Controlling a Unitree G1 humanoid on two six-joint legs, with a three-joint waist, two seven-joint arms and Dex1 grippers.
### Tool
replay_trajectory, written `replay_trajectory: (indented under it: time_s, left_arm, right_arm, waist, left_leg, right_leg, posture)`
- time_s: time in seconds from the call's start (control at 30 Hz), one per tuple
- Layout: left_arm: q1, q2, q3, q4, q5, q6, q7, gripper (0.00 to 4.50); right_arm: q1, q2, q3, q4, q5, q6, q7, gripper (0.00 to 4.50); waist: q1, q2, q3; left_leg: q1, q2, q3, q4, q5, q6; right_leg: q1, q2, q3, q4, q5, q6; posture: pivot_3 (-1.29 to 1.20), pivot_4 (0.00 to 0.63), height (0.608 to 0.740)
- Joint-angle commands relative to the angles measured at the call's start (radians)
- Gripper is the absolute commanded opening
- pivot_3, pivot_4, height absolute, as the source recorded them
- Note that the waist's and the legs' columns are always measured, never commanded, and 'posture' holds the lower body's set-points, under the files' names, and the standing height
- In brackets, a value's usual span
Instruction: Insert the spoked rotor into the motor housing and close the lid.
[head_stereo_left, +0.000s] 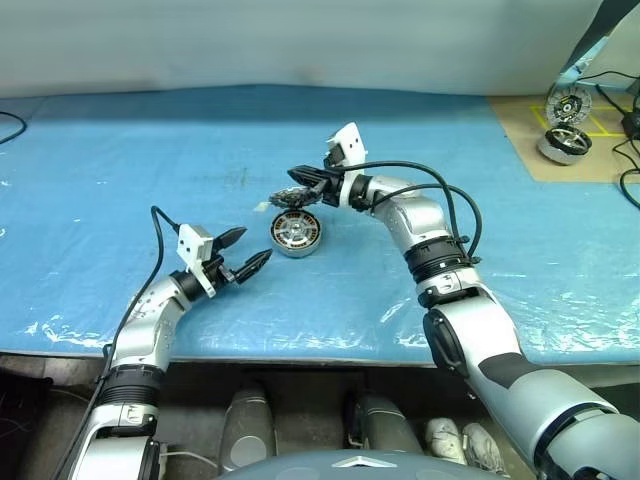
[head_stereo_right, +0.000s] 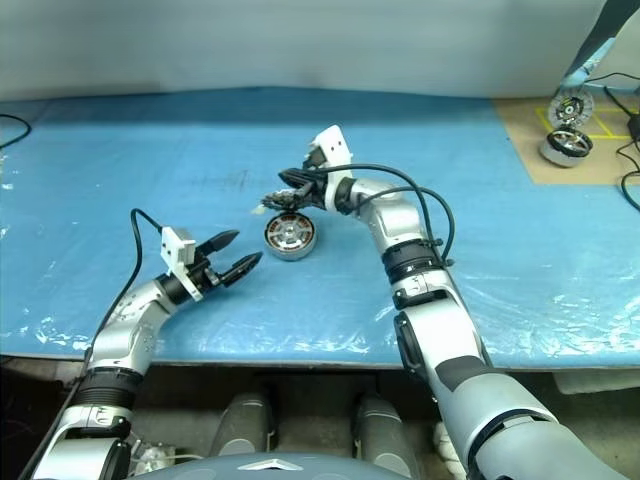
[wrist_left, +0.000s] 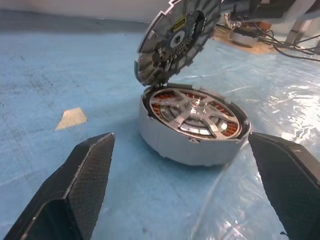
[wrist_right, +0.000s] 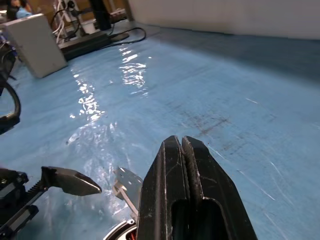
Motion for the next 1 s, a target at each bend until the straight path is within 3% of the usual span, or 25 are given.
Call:
replay_trajectory:
  time_s: [0.03, 0.3, 0.67, 0.77, 0.9, 1.0]
  left_arm:
    - [0.013, 0.016, 0.009, -0.067, -0.020, 0.009, -0.010, 4.50]
    - [0.012, 0.024, 0.013, -0.064, -0.018, 0.008, -0.015, 4.50]
    - [0.002, 0.018, -0.001, -0.126, -0.020, 0.058, 0.001, 4.50]
    - [0.000, 0.016, -0.001, -0.145, -0.024, 0.071, 0.004, 4.50]
    - [-0.001, 0.010, 0.003, -0.160, -0.041, 0.091, -0.003, 4.50]
    - [-0.001, 0.008, 0.002, -0.160, -0.040, 0.090, -0.001, 4.50]
  right_arm:
    - [0.022, -0.010, 0.049, -0.058, -0.032, -0.035, 0.025, 0.04]
    - [0.124, -0.043, 0.152, -0.069, -0.139, -0.093, 0.004, 0.04]
    - [0.214, -0.043, 0.149, -0.121, -0.144, -0.076, -0.035, 0.04]
    - [0.233, -0.028, 0.110, -0.185, -0.104, -0.073, -0.055, 0.65]
    - [0.223, -0.016, 0.037, -0.251, -0.040, -0.073, -0.083, 2.01]
    - [0.233, -0.034, 0.060, -0.307, -0.047, -0.071, -0.057, 3.06]
  waist:
    - [0.000, 0.000, 0.000]
    - [0.000, 0.000, 0.000]
    - [-0.002, 0.000, 0.000]
    - [-0.002, 0.000, 0.000]
    - [-0.002, 0.000, 0.000]
    - [-0.002, 0.000, 0.000]
  left_leg:
    - [0.000, 0.000, 0.000, 0.000, 0.000, 0.000]
    - [0.000, 0.000, 0.000, 0.000, 0.000, 0.000]
    - [0.003, 0.000, 0.000, 0.002, 0.000, 0.000]
    - [0.003, 0.000, 0.000, 0.003, 0.000, 0.000]
    - [0.003, 0.000, 0.000, 0.004, 0.000, 0.000]
    - [0.003, 0.000, 0.000, 0.004, 0.000, 0.000]
  right_leg:
    - [0.000, 0.000, 0.000, 0.000, 0.000, 0.000]
    - [0.000, 0.000, 0.000, 0.000, 0.000, 0.000]
    - [0.000, 0.000, 0.002, 0.004, 0.000, 0.000]
    - [0.000, 0.000, 0.003, 0.006, -0.001, -0.001]
    - [0.000, 0.000, 0.003, 0.007, -0.002, -0.004]
    - [0.000, 0.000, 0.003, 0.007, -0.002, -0.004]
  posture:
    - [0.00, 0.150, 0.740]
    - [0.00, 0.150, 0.740]
    - [0.00, 0.150, 0.740]
    - [0.00, 0.150, 0.740]
    - [0.00, 0.150, 0.740]
    - [0.00, 0.150, 0.740]
